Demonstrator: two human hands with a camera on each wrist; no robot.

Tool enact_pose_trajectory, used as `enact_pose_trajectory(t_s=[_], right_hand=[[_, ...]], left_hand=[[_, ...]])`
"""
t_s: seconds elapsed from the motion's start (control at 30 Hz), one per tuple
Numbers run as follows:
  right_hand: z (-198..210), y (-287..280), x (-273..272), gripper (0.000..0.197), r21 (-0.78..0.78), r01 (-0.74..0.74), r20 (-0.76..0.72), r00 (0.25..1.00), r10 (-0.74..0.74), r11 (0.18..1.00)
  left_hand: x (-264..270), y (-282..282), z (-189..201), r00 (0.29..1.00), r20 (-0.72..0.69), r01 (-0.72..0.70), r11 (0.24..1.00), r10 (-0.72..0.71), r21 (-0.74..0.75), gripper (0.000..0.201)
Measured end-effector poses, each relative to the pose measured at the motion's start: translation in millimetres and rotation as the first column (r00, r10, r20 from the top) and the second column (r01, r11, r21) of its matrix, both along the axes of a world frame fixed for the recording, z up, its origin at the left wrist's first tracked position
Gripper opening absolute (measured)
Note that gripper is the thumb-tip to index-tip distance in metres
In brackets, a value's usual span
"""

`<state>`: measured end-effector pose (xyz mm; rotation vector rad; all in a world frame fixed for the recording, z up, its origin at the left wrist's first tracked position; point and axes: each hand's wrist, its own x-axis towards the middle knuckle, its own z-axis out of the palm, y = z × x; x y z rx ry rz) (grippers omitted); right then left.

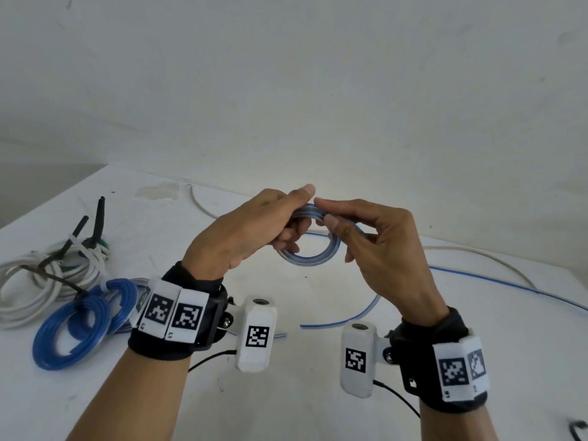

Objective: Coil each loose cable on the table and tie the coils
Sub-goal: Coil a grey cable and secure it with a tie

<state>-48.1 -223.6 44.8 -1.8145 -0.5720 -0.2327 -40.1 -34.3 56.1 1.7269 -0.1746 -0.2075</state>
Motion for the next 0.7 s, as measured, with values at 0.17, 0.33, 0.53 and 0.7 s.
enact_pose_trajectory(t_s=[0.17, 0.33, 0.53, 0.7], right_hand=[[1.2, 2.3, -0.7, 0.026, 0.044, 0.01, 0.023, 1.0, -0.011, 0.999], [1.6, 9.2, -1.1, 0.019, 0.28, 0.097, 0.037, 0.993, -0.111, 0.955], [-6.1, 32.8, -7.9, 0.015, 0.389, 0.171, 0.027, 0.98, -0.197, 0.905], [-15.3, 39.4, -3.2, 0.019, 0.455, 0.228, -0.045, 0.971, -0.234, 0.861]], left_hand=[[0.1, -4.0, 1.4, 0.999, 0.013, -0.029, 0.985, 0.032, -0.172, 0.057], [6.3, 3.3, 6.5, 0.99, -0.033, -0.133, 0.827, 0.137, -0.546, 0.057], [3.6, -3.3, 11.7, 0.976, -0.055, -0.184, 0.667, 0.21, -0.722, 0.053], [2.3, -12.4, 8.6, 0.974, -0.081, -0.199, 0.621, 0.213, -0.758, 0.047]])
